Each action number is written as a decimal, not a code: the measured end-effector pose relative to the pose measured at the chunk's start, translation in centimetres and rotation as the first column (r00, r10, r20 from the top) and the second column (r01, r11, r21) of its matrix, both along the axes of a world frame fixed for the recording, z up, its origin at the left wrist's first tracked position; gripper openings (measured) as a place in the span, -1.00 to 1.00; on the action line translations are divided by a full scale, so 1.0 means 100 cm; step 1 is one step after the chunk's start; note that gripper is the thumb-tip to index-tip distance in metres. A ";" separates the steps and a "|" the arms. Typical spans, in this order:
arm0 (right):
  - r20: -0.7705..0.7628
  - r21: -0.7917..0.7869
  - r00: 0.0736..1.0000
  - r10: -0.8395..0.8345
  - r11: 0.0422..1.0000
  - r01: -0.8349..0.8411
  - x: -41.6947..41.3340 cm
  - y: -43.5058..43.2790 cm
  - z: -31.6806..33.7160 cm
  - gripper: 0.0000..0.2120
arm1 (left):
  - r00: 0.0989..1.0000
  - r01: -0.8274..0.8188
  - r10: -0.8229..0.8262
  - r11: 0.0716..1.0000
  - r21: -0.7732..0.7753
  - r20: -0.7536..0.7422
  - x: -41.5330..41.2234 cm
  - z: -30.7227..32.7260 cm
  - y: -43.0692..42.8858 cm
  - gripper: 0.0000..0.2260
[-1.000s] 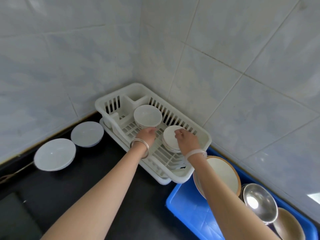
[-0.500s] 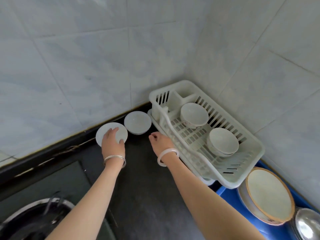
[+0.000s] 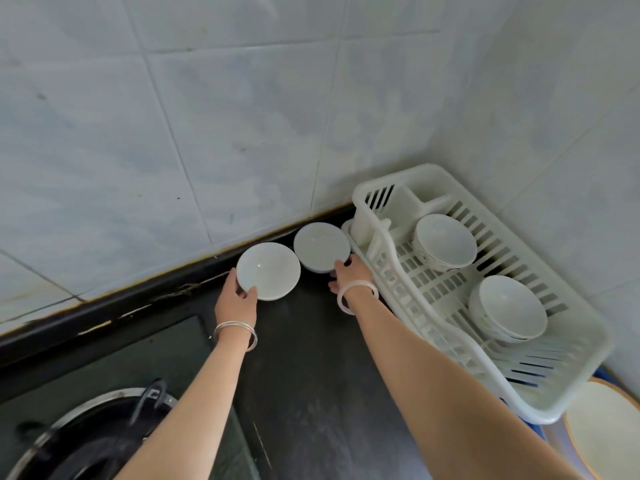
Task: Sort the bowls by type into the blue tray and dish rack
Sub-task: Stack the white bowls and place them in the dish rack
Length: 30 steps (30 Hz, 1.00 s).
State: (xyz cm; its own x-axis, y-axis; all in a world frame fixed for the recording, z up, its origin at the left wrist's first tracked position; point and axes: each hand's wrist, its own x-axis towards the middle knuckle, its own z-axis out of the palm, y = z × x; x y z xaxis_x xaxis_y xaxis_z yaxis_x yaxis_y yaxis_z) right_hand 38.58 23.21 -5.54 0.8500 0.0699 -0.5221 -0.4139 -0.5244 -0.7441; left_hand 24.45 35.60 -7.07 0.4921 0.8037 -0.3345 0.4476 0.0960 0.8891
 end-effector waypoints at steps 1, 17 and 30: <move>-0.033 0.062 0.998 -0.062 0.996 0.064 0.000 0.000 0.001 -0.67 | 1.000 -0.007 0.007 1.000 -0.009 0.013 0.000 -0.001 0.001 -0.51; 0.139 0.060 0.977 0.160 0.984 -0.170 -0.021 0.023 0.048 -0.85 | 0.942 -0.149 0.252 0.904 -0.400 0.220 0.006 0.000 0.009 -0.70; 0.145 -0.273 0.888 0.436 0.881 -0.387 -0.026 0.040 0.041 -0.87 | 0.958 -0.119 0.212 0.904 -0.410 0.190 0.011 0.003 0.018 -0.71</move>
